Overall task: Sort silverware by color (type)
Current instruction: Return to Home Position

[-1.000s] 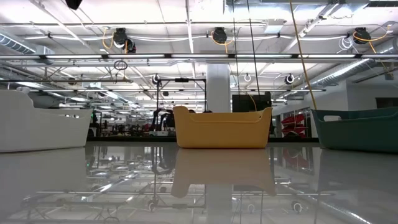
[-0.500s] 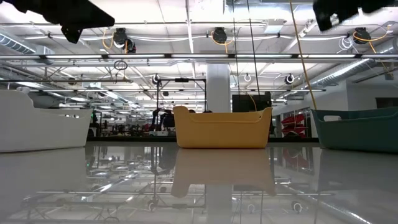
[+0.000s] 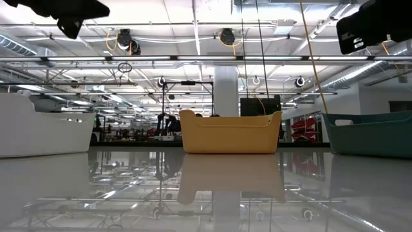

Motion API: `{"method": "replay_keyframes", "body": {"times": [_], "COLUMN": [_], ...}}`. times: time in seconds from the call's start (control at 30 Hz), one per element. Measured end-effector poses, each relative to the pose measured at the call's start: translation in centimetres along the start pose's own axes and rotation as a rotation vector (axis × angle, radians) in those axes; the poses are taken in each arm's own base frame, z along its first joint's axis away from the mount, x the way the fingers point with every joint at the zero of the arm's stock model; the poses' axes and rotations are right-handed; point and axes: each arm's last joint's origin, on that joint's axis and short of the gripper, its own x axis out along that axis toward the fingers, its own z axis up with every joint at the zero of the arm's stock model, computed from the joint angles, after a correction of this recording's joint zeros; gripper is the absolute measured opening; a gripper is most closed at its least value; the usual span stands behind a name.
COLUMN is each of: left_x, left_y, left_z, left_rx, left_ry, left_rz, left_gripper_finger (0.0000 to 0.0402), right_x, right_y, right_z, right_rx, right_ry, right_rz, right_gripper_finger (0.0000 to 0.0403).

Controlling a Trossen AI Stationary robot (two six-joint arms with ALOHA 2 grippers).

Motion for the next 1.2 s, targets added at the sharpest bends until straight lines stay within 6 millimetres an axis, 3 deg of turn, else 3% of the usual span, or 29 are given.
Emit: {"method": "replay_keyframes", "body": {"times": [0.47, 0.93, 1.2], "left_x": [-1.5, -1.4, -2.0], "left_y": [-1.8, -0.6, 0.2], "left_z": [-0.4, -6.9, -9.6], "left_rx": [0.166, 0.098, 0.067], "left_ry": [-0.005, -0.042, -0.066], "left_rz": [-0.138, -0.174, -0.206], "left_gripper_finger": [0.0005, 0.0005, 0.0005], "right_x": [0.5, 0.1, -1.5], "right_y": [1.3, 1.3, 0.1], "right_z": [-0.1, -0.5, -4.0], "right_rx": [-0.006, -0.027, 0.026], "right_ry": [-0.036, -0.051, -0.184], "right_rz": [0.017, 0.076, 0.081], "right_gripper_finger": [0.0, 0.0, 0.0]}}
